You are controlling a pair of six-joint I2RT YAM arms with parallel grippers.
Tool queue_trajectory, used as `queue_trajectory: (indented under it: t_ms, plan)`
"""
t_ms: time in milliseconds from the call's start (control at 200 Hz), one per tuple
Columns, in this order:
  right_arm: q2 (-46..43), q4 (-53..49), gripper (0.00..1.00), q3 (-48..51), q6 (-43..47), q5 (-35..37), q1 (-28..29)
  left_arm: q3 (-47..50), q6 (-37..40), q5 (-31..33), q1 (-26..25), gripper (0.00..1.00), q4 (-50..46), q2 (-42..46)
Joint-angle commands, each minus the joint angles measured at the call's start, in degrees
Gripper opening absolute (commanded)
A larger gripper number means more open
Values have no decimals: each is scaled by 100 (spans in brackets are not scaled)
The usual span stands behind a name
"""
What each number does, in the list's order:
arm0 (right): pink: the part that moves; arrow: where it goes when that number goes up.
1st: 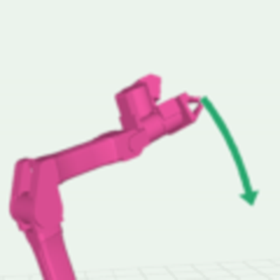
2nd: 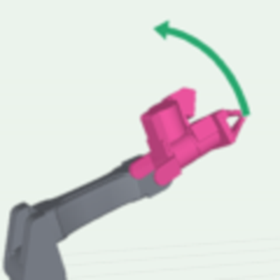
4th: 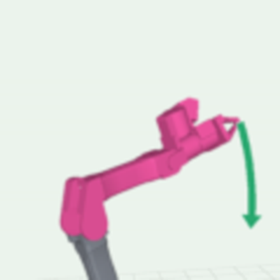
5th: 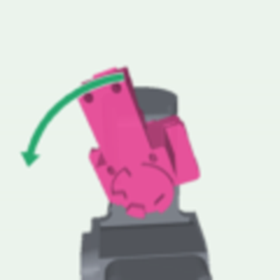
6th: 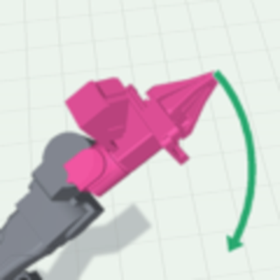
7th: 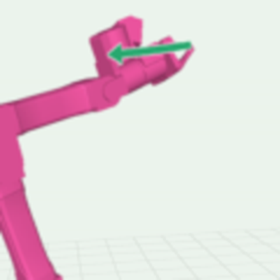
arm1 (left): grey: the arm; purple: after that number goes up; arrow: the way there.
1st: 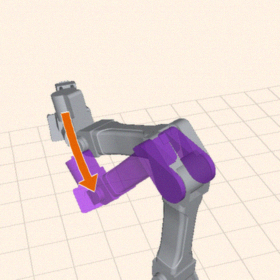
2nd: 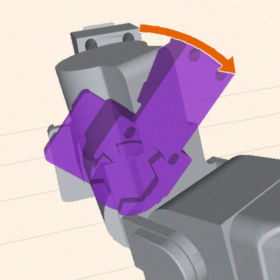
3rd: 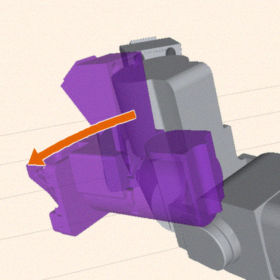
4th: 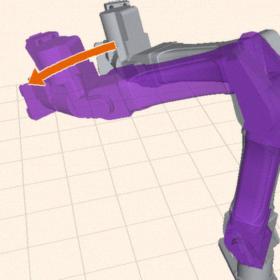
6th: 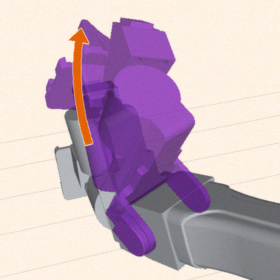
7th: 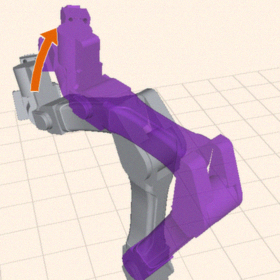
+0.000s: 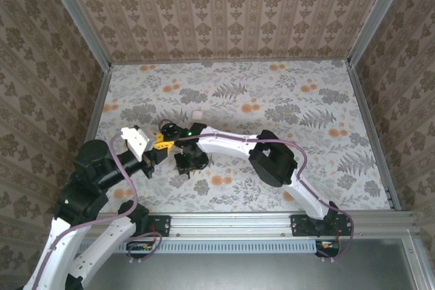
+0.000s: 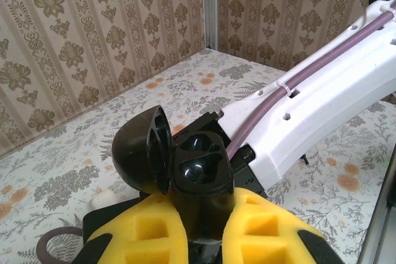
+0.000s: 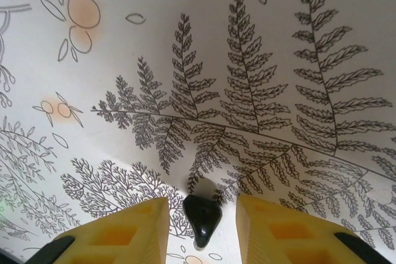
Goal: Insert wireless bluetooth earbuds into charging case
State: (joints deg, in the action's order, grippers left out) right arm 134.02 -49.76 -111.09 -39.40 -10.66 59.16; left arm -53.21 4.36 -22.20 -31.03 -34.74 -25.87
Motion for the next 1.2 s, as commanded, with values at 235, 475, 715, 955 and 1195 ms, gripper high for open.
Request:
queue_trajectory:
  t_ms: [235,475,715,955,1195]
  plan:
    - [317,-496,32,-330,176,169,149,80,74,40,31,0,-50,117]
    - [406,-568,25,-326,213,238,166,95,56,14,35,0,-67,120]
    - [189,-585,17,-173,263,440,90,251,-35,-51,35,0,153,166]
    - [-814,-76,16,1282,314,504,-414,349,-299,-355,35,0,579,-122]
    - [-2153,329,16,3330,833,237,-1506,973,-825,-836,26,0,1921,-631]
